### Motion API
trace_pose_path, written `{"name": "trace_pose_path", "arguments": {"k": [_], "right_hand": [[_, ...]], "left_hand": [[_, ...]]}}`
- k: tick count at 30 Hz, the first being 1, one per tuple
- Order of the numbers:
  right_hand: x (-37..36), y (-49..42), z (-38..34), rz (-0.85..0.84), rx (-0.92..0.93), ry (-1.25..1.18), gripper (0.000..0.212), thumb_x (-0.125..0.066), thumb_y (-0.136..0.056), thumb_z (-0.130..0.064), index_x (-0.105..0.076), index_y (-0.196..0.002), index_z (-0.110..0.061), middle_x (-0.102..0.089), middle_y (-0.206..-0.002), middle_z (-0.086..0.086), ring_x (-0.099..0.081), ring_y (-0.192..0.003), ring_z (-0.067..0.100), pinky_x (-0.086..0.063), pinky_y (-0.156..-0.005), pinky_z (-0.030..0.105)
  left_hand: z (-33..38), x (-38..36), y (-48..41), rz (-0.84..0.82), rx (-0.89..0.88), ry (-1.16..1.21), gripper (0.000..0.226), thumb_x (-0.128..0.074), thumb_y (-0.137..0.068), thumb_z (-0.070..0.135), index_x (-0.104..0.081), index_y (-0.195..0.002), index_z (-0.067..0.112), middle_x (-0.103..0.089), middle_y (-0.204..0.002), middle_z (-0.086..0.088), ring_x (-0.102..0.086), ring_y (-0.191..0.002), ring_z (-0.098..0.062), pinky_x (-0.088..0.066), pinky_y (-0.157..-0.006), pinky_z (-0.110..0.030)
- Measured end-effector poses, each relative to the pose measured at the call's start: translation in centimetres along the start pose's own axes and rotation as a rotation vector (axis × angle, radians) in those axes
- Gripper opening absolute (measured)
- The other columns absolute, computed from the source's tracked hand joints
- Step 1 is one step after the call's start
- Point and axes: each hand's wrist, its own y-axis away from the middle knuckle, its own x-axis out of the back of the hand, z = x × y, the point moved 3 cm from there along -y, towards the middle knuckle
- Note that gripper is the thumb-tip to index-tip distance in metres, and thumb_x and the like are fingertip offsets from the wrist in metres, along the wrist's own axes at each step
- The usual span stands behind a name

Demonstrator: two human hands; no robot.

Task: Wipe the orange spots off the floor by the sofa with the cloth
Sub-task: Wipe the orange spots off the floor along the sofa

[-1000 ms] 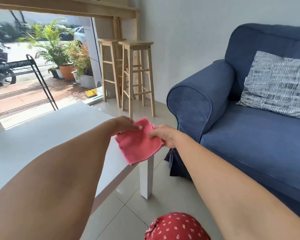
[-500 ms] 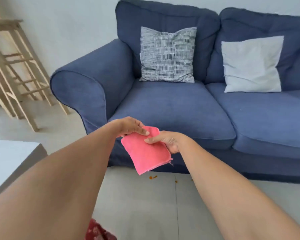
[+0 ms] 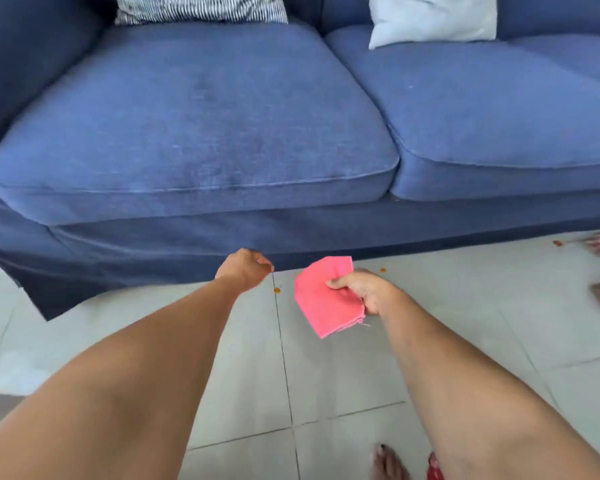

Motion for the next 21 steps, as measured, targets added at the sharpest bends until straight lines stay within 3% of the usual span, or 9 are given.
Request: {"name": "trace_pose_path", "arguments": {"k": [2, 4, 8, 10, 12, 15, 18, 21], "right_hand": [[1.7, -1.8, 2.0, 0.150, -0.024, 0.056, 0.033, -0.073, -0.080, -0.007, -0.062, -0.111, -0.005, -0.069, -0.105, 0.016, -0.067, -0.095, 0.033, -0.055, -0.084, 0.047], [3.2, -2.6, 3.0, 0.338, -0.009, 0.160, 0.031, -0.063, -0.085, -0.009, -0.058, -0.115, -0.007, -0.066, -0.110, 0.016, -0.064, -0.098, 0.035, -0.053, -0.080, 0.041], [4.0, -3.6, 4.6, 0.656, 0.116, 0.533, 0.025, -0.049, -0.091, -0.012, -0.063, -0.111, -0.006, -0.068, -0.111, 0.018, -0.064, -0.103, 0.038, -0.048, -0.081, 0.037], [2.4, -4.7, 5.9, 0.656, 0.168, 0.657, 0.026, -0.048, -0.093, -0.014, -0.064, -0.112, -0.007, -0.069, -0.112, 0.016, -0.064, -0.105, 0.036, -0.049, -0.084, 0.037], [0.4, -6.6, 7.6, 0.570, 0.194, 0.752, 0.034, -0.047, -0.094, -0.017, -0.060, -0.123, -0.006, -0.062, -0.128, 0.015, -0.057, -0.118, 0.032, -0.046, -0.095, 0.036], [-2.3, -9.0, 10.7, 0.375, 0.223, 0.921, 0.055, -0.045, -0.097, -0.027, -0.036, -0.148, -0.006, -0.019, -0.162, 0.011, -0.016, -0.149, 0.027, -0.022, -0.119, 0.041], [-3.6, -10.5, 13.1, 0.338, 0.344, 1.068, 0.071, -0.038, -0.094, -0.045, -0.010, -0.156, -0.023, 0.009, -0.164, 0.008, 0.010, -0.150, 0.028, -0.001, -0.121, 0.048], [-3.4, -11.9, 14.8, 0.355, 0.412, 1.136, 0.076, -0.028, -0.088, -0.060, 0.000, -0.155, -0.035, 0.014, -0.163, 0.006, 0.015, -0.150, 0.028, 0.008, -0.120, 0.050]], "left_hand": [[-0.7, -3.0, -0.7, -0.010, 0.024, -0.145, 0.023, -0.047, -0.090, 0.032, -0.063, -0.076, 0.025, -0.066, -0.090, -0.004, -0.060, -0.086, -0.027, -0.048, -0.078, -0.032], [-1.0, -5.8, -1.5, 0.000, 0.049, -0.242, 0.029, -0.039, -0.092, 0.030, -0.066, -0.093, 0.020, -0.069, -0.101, -0.008, -0.062, -0.093, -0.031, -0.049, -0.085, -0.036], [-2.3, -10.8, -2.4, 0.053, 0.014, -0.410, 0.042, -0.039, -0.092, 0.018, -0.061, -0.126, 0.027, -0.061, -0.127, -0.005, -0.055, -0.118, -0.027, -0.038, -0.101, -0.036], [-3.5, -12.6, -2.7, 0.058, 0.007, -0.463, 0.047, -0.042, -0.094, 0.017, -0.051, -0.139, 0.026, -0.052, -0.140, -0.006, -0.046, -0.130, -0.026, -0.031, -0.110, -0.036], [-4.8, -14.1, -3.0, 0.060, 0.005, -0.539, 0.051, -0.040, -0.098, 0.024, -0.037, -0.149, 0.021, -0.039, -0.152, -0.006, -0.032, -0.142, -0.026, -0.022, -0.119, -0.038], [-6.1, -15.5, -3.1, 0.072, -0.007, -0.609, 0.061, -0.032, -0.102, 0.033, -0.013, -0.157, 0.014, -0.011, -0.165, -0.008, -0.006, -0.152, -0.027, -0.006, -0.124, -0.043], [-7.4, -16.5, -3.0, 0.115, 0.007, -0.619, 0.065, -0.021, -0.103, 0.040, 0.002, -0.157, 0.011, 0.007, -0.165, -0.009, 0.009, -0.152, -0.027, 0.003, -0.123, -0.044], [-9.1, -17.4, -3.5, 0.142, 0.042, -0.595, 0.069, -0.016, -0.102, 0.045, 0.009, -0.155, 0.009, 0.013, -0.164, -0.010, 0.015, -0.151, -0.027, 0.005, -0.123, -0.044]]}}
